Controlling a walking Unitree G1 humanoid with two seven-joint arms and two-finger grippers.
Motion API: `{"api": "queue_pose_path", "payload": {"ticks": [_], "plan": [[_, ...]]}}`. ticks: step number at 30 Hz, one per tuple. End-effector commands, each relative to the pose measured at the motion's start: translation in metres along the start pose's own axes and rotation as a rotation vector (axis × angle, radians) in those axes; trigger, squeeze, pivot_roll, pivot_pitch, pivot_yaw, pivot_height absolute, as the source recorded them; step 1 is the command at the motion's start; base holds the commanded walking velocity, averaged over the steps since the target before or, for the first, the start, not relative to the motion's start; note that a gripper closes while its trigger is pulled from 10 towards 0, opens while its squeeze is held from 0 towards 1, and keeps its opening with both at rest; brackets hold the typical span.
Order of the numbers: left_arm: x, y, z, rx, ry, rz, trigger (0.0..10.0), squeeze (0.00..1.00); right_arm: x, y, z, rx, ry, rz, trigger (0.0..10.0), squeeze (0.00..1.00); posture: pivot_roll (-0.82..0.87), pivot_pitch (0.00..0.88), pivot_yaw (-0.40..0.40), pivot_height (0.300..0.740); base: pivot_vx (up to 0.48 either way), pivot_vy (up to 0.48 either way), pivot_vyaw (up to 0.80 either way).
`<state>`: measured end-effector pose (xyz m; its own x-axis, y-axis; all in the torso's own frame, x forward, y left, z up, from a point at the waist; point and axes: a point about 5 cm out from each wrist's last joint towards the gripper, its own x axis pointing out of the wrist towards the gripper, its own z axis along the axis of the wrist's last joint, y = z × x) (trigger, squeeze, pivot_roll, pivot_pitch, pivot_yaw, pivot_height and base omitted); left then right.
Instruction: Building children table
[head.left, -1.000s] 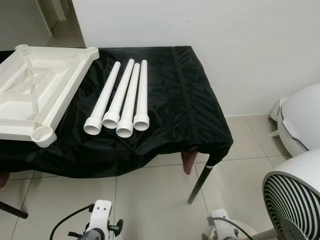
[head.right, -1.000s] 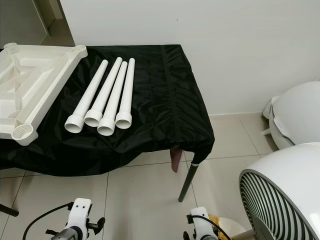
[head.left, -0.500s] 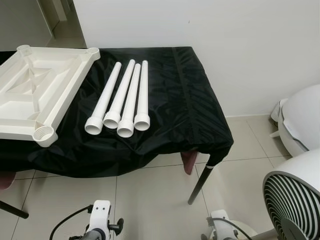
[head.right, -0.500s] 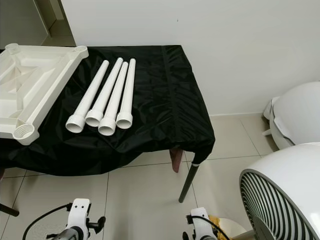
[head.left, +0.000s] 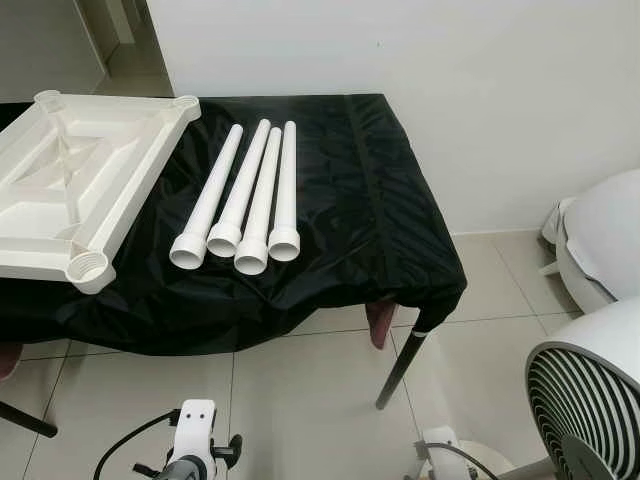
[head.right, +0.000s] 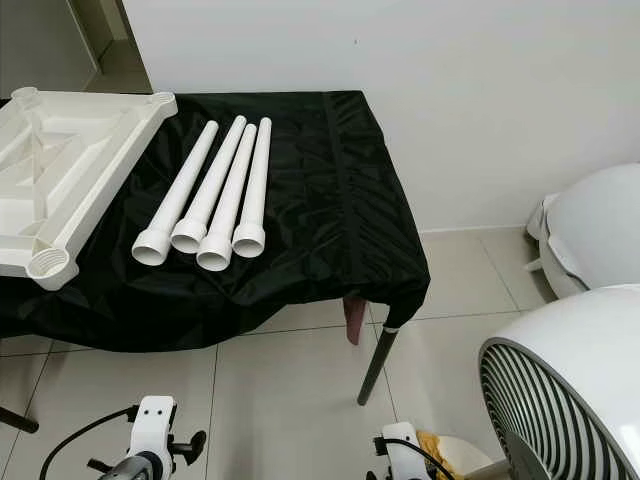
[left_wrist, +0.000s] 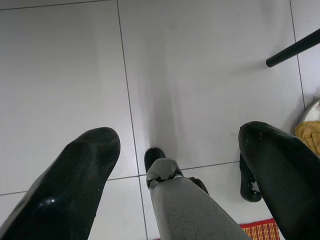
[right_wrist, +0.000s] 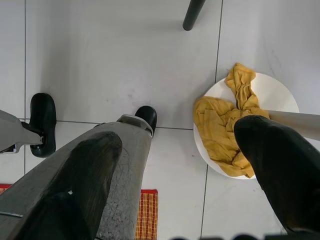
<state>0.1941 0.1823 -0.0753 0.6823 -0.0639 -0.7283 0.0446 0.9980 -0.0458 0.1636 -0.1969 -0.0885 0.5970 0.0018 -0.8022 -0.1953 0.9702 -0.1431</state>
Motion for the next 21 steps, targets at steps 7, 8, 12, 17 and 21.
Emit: {"api": "queue_pose_path", "payload": {"ticks": [7, 8, 12, 17, 21], "plan": [[-0.0010, -0.0012, -0.0057, -0.002, 0.015, 0.035, 10.0, 0.00, 0.0000, 0.0105, -0.0036, 0.008, 0.014, 0.023, 10.0, 0.00, -0.04, 0.000, 0.027, 0.740, 0.000, 0.298, 0.00], [-0.0008, -0.0014, -0.0049, -0.001, 0.012, 0.034, 10.0, 0.00, 0.0000, 0.0112, -0.0038, 0.005, 0.016, 0.026, 10.0, 0.00, -0.04, 0.000, 0.026, 0.740, 0.000, 0.322, 0.00], [-0.0006, 0.0001, -0.0035, 0.007, 0.010, 0.042, 10.0, 0.00, 0.0000, 0.0120, -0.0041, 0.003, 0.018, 0.030, 10.0, 0.00, -0.04, 0.000, 0.025, 0.740, 0.000, 0.357, 0.00], [-0.0006, 0.0000, -0.0034, 0.027, 0.011, 0.038, 10.0, 0.00, -0.0001, 0.0119, -0.0044, 0.004, 0.019, 0.032, 10.0, 0.00, -0.04, 0.000, 0.027, 0.740, 0.000, 0.401, 0.00], [-0.0006, -0.0004, -0.0032, 0.032, 0.011, 0.029, 10.0, 0.00, -0.0006, 0.0094, -0.0059, 0.003, 0.026, 0.027, 10.0, 0.00, -0.04, 0.000, 0.027, 0.740, 0.000, 0.403, 0.00]]}}
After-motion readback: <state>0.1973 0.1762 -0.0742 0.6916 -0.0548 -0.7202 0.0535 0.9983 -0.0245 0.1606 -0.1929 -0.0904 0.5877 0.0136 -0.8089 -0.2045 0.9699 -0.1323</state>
